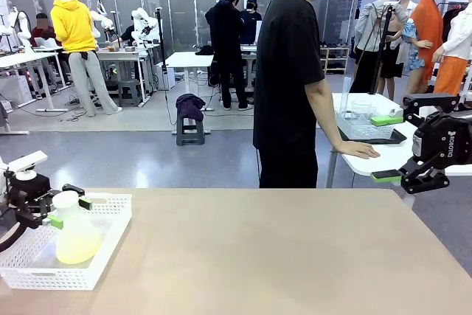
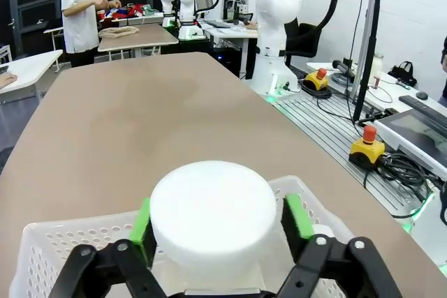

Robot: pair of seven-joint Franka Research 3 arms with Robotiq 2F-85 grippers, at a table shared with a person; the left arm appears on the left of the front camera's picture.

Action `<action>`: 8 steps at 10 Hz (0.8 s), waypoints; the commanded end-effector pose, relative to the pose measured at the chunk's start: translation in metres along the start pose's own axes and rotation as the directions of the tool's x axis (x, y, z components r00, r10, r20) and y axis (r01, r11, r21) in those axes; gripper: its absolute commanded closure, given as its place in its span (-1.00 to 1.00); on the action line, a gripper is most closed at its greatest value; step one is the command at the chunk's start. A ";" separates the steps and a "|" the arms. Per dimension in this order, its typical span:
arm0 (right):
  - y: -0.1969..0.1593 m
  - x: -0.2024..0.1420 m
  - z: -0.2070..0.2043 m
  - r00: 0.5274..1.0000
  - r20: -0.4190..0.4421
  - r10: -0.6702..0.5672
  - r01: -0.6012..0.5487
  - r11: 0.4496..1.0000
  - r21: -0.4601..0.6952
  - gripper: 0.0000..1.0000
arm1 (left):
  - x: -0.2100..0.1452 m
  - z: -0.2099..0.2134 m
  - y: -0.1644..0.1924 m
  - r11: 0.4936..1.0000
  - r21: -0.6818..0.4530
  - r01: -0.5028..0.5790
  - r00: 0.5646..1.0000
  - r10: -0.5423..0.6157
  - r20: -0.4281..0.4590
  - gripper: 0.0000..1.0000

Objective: Prepare the solutions needed for the experiment.
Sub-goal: When the human places the Big flask in the center of the table, pick up the Big flask and place it in the left Organizing basket.

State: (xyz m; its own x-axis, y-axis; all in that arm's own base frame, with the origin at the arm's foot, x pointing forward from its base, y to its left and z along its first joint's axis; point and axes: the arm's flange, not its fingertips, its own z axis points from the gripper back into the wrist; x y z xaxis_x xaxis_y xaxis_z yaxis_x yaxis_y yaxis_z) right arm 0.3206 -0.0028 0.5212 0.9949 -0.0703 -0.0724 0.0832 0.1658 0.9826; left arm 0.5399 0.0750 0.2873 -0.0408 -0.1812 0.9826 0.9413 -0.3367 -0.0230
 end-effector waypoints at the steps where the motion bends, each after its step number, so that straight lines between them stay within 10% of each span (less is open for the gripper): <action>1: 0.002 0.000 0.000 1.000 -0.002 0.011 -0.011 1.000 0.012 -1.00 | 0.005 0.008 0.001 1.000 -0.013 -0.014 1.000 0.014 -0.001 -1.00; 8: 0.002 0.000 0.000 1.000 -0.002 0.011 -0.011 1.000 0.012 -1.00 | 0.016 0.022 -0.010 0.997 0.078 -0.026 0.998 0.029 -0.047 -1.00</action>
State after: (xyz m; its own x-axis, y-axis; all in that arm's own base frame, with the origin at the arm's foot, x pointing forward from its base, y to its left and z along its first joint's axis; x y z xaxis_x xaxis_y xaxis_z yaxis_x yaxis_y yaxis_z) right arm 0.3206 -0.0028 0.5212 0.9949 -0.0703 -0.0724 0.0832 0.1658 0.9826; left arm 0.5398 0.0995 0.3021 -0.0395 -0.2093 0.9771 0.9583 -0.2850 -0.0223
